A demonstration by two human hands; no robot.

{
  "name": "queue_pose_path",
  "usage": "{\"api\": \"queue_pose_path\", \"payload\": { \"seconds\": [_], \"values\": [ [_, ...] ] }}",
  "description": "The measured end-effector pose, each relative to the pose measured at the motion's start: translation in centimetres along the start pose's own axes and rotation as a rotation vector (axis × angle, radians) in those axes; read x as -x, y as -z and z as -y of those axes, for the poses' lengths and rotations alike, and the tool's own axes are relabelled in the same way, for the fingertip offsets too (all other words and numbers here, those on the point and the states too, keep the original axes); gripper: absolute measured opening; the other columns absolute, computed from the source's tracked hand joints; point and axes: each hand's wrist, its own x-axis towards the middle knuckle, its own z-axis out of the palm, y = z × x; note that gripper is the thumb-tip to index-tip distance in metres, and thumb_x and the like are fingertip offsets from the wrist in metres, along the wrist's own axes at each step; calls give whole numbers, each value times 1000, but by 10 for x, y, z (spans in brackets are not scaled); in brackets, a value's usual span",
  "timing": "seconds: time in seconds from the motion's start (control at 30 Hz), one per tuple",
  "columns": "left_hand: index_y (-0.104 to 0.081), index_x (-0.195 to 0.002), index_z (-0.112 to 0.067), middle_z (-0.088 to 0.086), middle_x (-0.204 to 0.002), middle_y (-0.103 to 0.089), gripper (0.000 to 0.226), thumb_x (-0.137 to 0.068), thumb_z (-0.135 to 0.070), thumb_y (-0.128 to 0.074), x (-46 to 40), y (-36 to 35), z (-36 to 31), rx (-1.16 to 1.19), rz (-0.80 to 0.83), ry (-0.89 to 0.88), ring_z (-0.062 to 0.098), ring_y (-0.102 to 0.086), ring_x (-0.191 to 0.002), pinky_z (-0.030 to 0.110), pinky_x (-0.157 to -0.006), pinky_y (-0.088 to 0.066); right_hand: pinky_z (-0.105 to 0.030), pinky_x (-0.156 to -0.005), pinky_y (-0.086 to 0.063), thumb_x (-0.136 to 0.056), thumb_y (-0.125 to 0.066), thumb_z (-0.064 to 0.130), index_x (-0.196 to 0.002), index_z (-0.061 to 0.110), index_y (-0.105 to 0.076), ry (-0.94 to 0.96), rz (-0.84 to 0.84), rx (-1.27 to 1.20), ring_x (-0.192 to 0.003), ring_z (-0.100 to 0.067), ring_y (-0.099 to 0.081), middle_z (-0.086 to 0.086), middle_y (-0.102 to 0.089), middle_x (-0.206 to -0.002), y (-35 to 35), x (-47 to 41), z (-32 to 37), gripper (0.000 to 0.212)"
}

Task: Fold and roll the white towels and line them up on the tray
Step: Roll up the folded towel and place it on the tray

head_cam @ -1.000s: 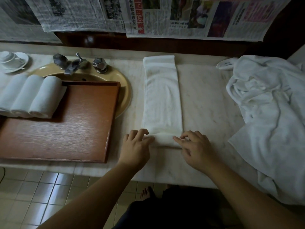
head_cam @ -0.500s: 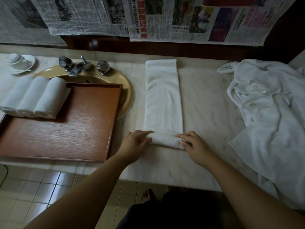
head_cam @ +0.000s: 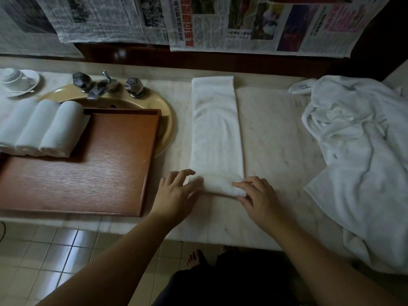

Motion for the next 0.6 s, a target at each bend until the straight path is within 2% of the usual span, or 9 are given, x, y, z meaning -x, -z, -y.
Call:
{"api": "queue_pose_path", "payload": {
  "seconds": [0.1,0.2,0.3,0.4,0.5,0.53,0.6],
  "values": [
    [-68,-134,-27,-4,-130,-61,37,-98,-36,-68,-2,-1,5,-22,19,-51,28,-56,-108,40,-76,-44,-38,-88,-51,-89,-78,17,-128,22,-69,-37,41,-48,-100,-19,-56,5,-58,-116,3,-3,-2,40],
    [-66,-137,-29,-9,-133,-62,38,-102,-40,-56,-6,-5,7,53,68,61,25,-56,-102,39,-75,-47,-28,-89,-44,-96,-73,22,-131,25,-69,-133,108,-135,-95,-13,-51,9,-55,-108,6,-15,-10,36],
    [-62,-139,-36,-19,-135,-61,39,-107,-50,-45,-12,-7,5,162,143,206,18,-50,-97,41,-80,-51,-26,-88,-42,-99,-69,24,-130,25,-71,-275,153,-259,-94,-15,-53,13,-51,-101,1,-28,-18,31],
    [-61,-141,-40,-17,-139,-62,40,-107,-53,-44,-23,-6,3,300,218,360,16,-50,-111,42,-95,-48,-32,-94,-45,-100,-67,25,-125,24,-74,-398,133,-296,-101,-23,-58,8,-51,-99,-4,-39,-20,26],
    [-65,-133,-46,-14,-127,-69,38,-102,-59,-48,-34,-7,2,456,238,525,19,-57,-120,44,-103,-49,-29,-93,-43,-100,-66,26,-117,26,-76,-565,151,-359,-105,-24,-58,-4,-56,-105,-4,-50,-16,19],
    [-65,-127,-49,-14,-118,-72,35,-99,-61,-50,-38,-6,0,520,220,592,17,-62,-115,45,-99,-53,-30,-90,-45,-99,-67,28,-111,30,-74,-601,140,-402,-104,-25,-61,-5,-59,-107,-6,-53,-15,14],
    [-62,-117,-51,-10,-100,-71,21,-97,-55,-55,-44,-6,-5,687,151,730,14,-68,-93,42,-81,-60,-33,-83,-50,-94,-70,34,-99,42,-67,-666,82,-520,-101,-28,-65,-7,-65,-106,-5,-60,-11,10]
  ]
}}
